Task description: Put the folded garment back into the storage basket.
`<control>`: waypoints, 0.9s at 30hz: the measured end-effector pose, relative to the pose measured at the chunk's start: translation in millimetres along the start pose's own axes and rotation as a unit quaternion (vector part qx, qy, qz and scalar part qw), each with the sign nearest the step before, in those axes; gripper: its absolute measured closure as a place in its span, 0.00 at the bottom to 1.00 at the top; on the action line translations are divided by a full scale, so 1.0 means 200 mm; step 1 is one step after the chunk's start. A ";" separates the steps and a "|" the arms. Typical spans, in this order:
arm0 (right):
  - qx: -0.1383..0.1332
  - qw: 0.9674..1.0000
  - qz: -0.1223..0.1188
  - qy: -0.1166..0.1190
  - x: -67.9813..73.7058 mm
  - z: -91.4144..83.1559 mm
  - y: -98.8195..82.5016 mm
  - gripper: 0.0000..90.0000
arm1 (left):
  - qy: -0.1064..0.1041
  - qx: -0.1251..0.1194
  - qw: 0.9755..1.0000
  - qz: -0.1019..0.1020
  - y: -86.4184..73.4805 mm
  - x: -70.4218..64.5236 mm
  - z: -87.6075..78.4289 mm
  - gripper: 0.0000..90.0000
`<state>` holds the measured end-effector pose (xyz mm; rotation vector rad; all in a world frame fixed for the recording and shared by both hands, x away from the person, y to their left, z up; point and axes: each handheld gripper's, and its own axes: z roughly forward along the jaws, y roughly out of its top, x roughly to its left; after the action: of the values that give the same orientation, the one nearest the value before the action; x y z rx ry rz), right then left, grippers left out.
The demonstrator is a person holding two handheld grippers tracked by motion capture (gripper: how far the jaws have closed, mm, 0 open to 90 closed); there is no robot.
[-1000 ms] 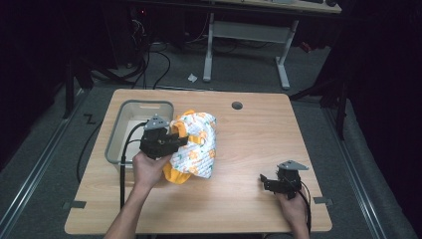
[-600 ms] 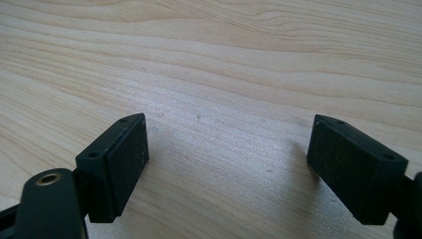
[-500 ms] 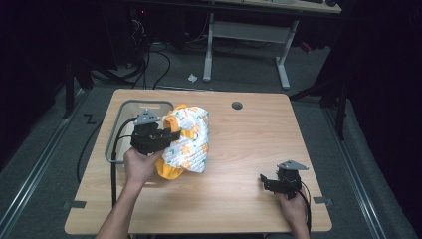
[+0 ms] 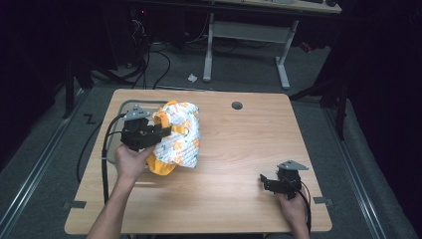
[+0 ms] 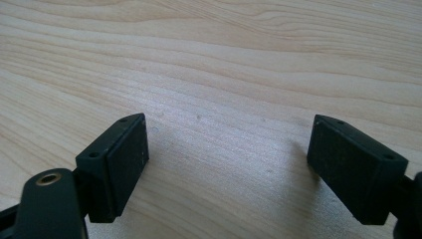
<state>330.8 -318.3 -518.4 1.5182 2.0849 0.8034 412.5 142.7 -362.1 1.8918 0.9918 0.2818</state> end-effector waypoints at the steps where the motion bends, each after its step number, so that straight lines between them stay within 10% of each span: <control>1: 0.000 1.000 0.000 0.000 0.00 0.00 0.00 0.18 | 0.003 -0.002 1.000 0.000 0.00 0.01 -0.01 0.78; 27: 0.001 1.000 0.000 0.000 0.00 0.00 0.00 0.18 | 0.044 -0.003 0.999 -0.014 -0.01 0.19 -0.10 0.78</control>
<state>330.7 -318.4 -518.3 1.5187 2.0860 0.8020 425.1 183.1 -360.5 1.8715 1.0729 0.3543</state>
